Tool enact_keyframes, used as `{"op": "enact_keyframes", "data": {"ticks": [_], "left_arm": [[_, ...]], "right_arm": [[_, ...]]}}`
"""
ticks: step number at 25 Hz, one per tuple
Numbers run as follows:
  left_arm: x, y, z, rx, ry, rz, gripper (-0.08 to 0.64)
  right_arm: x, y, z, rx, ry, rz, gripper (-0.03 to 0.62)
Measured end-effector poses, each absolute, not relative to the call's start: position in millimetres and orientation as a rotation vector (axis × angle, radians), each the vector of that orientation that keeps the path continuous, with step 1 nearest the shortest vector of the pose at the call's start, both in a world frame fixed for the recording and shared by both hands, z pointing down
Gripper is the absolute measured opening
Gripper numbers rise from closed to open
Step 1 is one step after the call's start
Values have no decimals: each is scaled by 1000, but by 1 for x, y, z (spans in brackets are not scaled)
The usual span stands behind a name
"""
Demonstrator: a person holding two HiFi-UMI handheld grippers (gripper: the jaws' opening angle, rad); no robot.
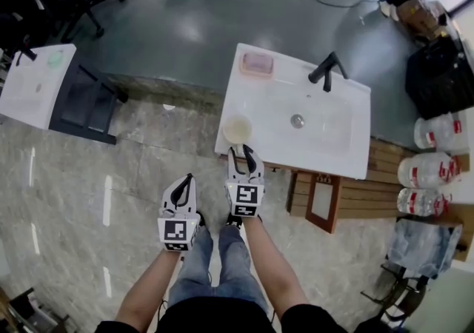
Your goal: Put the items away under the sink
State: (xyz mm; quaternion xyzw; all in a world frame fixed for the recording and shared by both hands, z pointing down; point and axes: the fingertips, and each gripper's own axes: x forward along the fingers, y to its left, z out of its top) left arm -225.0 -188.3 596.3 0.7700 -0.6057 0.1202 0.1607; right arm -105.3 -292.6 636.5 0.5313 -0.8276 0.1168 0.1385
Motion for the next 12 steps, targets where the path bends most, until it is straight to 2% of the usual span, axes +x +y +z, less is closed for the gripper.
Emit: {"op": "enact_keyframes", "data": {"ticks": [4, 12], "left_arm": [[-227, -183, 601, 2185, -1727, 368, 6], [-227, -181, 597, 2194, -1723, 372, 6]], "right_arm": [[-103, -293, 636, 1548, -2386, 321, 72], [-117, -285, 616, 1467, -2507, 244, 63]]}}
